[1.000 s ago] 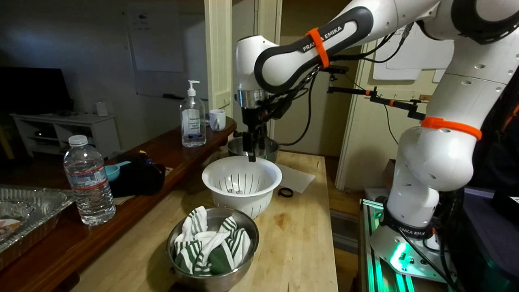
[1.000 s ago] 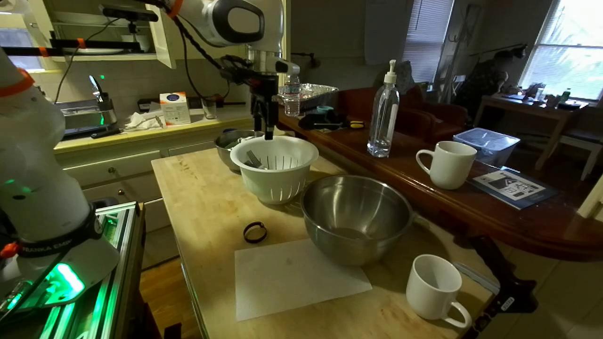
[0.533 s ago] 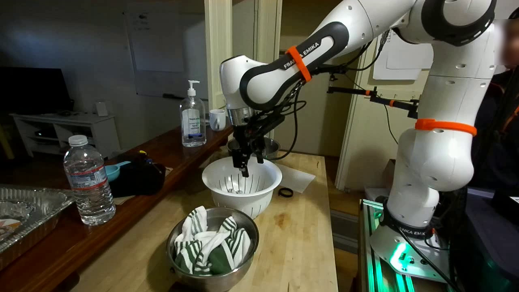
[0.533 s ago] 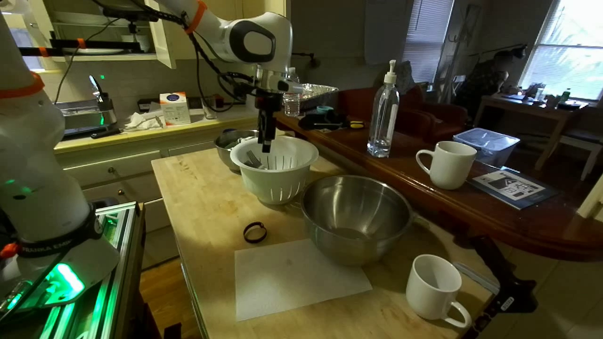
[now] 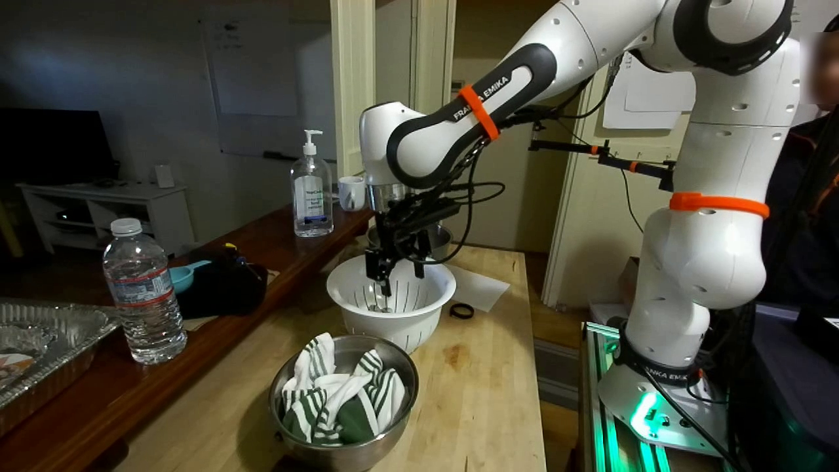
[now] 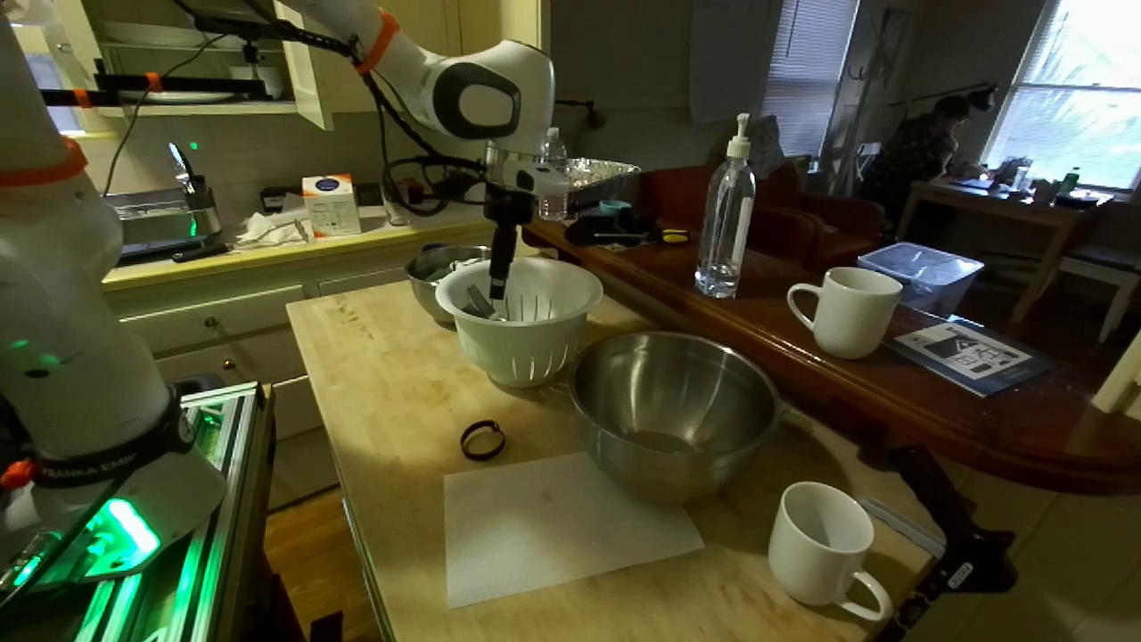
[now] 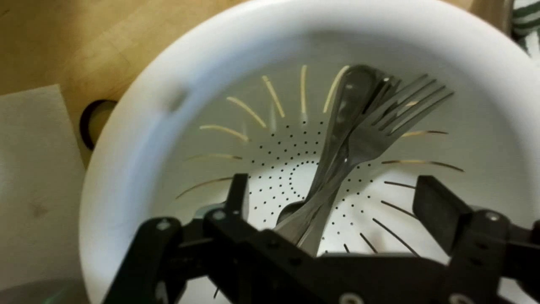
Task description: Move the cutlery to the silver bowl on the right
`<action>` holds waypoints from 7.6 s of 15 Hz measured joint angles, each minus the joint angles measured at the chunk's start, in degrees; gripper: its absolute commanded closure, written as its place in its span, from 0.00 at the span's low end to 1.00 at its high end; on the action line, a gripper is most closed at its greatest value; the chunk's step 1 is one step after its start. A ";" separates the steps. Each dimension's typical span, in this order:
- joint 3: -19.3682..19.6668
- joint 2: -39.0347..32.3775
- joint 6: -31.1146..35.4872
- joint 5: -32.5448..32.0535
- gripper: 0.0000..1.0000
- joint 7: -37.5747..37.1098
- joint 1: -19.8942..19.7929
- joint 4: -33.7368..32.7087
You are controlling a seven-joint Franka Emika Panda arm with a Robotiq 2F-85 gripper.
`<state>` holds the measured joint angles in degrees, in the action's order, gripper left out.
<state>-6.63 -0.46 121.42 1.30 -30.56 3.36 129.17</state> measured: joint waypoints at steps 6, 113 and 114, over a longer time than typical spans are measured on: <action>0.00 -4.66 10.69 8.90 0.00 -6.86 0.79 3.56; 3.92 8.03 -9.03 16.34 0.98 -4.44 -0.49 4.15; 3.78 8.93 -9.31 15.17 0.98 -4.58 -0.49 3.90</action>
<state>-2.86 8.47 112.10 16.47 -35.13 2.87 133.07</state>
